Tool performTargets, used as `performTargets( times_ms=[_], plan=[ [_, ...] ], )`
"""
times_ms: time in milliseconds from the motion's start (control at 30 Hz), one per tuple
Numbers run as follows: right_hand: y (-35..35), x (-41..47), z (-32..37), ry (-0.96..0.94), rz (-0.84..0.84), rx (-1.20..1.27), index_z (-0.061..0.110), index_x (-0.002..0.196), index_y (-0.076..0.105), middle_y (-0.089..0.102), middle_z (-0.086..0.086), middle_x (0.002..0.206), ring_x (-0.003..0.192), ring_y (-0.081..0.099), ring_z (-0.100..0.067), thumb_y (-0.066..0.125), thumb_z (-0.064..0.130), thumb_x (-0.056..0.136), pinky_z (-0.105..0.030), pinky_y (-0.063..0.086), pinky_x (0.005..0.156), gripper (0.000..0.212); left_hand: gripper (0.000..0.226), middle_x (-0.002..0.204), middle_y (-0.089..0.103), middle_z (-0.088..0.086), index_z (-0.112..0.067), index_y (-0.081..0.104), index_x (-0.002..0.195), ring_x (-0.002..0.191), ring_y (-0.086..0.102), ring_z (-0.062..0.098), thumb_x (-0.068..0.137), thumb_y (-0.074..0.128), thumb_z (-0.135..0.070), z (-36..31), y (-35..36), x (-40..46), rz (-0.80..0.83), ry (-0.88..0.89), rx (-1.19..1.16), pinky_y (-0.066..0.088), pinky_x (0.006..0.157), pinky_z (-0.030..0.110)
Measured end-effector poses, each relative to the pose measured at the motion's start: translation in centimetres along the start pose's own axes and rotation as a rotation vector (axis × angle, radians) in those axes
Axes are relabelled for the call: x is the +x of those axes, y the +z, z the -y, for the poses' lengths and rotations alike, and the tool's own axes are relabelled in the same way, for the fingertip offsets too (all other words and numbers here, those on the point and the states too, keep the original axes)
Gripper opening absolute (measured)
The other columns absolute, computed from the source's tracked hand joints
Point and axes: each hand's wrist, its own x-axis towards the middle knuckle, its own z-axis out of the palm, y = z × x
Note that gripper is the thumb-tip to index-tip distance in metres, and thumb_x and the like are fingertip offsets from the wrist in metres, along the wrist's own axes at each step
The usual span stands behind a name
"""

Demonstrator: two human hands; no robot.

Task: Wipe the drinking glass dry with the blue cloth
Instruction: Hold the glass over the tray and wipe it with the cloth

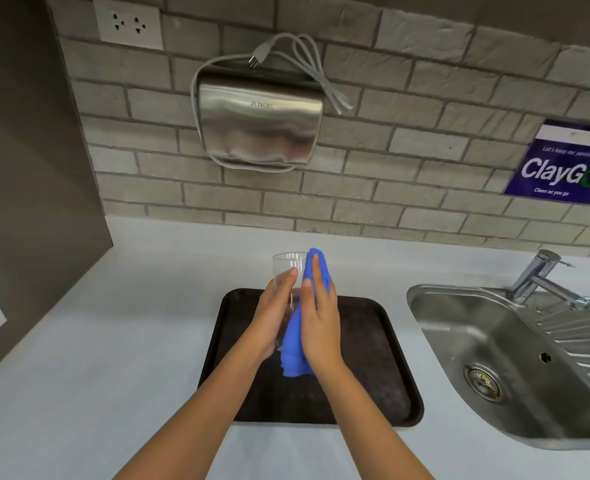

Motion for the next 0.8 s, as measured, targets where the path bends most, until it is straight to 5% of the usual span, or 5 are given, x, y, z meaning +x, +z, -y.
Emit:
performTargets(
  times_ms=[167,333,433,600,800],
  plan=[
    [-1.7,2.5,0.8,0.215,0.01,0.201,0.033,0.146,0.046,0.058,-0.003,0.142,0.123,0.06,-0.018,0.036,0.05,0.103,-0.043,0.047,0.108,0.047,0.05,0.106,0.079,0.009,-0.026,0.065,0.125,0.099,0.076,0.023,0.09,0.056,-0.06,0.1,0.5,-0.1,0.027,-0.078,0.003,0.062,0.078,0.036],
    [0.0,-0.3,0.8,-0.086,-0.041,-0.226,0.069,0.141,0.02,0.013,0.023,0.162,0.138,0.037,0.002,0.029,0.055,0.101,-0.009,0.04,0.092,0.044,0.048,0.129,0.07,0.006,-0.019,0.064,0.132,0.124,0.063,0.023,0.098,0.051,-0.049,-0.4,0.9,0.5,0.097,-0.031,-0.064,0.047,0.106,0.04],
    [-0.4,-0.1,1.4,-0.075,-0.016,-0.123,0.072,0.137,0.025,0.013,0.026,0.161,0.128,0.035,0.022,0.032,0.053,0.101,0.001,0.04,0.083,0.041,0.051,0.134,0.067,0.007,-0.02,0.06,0.136,0.127,0.061,0.023,0.098,0.05,-0.052,-0.3,0.7,0.5,0.133,-0.042,-0.065,0.044,0.11,0.043],
    [-2.1,2.4,1.9,0.348,-0.018,0.379,0.021,0.136,0.058,0.067,-0.008,0.126,0.113,0.065,-0.024,0.038,0.049,0.102,-0.046,0.05,0.104,0.048,0.057,0.118,0.074,0.014,-0.022,0.066,0.125,0.111,0.07,0.028,0.086,0.056,-0.063,-1.3,1.1,0.2,0.058,-0.089,0.025,0.054,0.099,0.046],
    [-3.5,1.5,1.6,0.555,0.073,0.633,0.011,0.126,0.065,0.07,-0.021,0.12,0.114,0.066,-0.036,0.046,0.054,0.097,-0.051,0.049,0.104,0.054,0.046,0.117,0.075,0.009,-0.025,0.067,0.119,0.105,0.072,0.026,0.091,0.055,-0.059,-1.8,1.2,-0.1,0.055,-0.125,0.065,0.059,0.089,0.041]
  ],
)
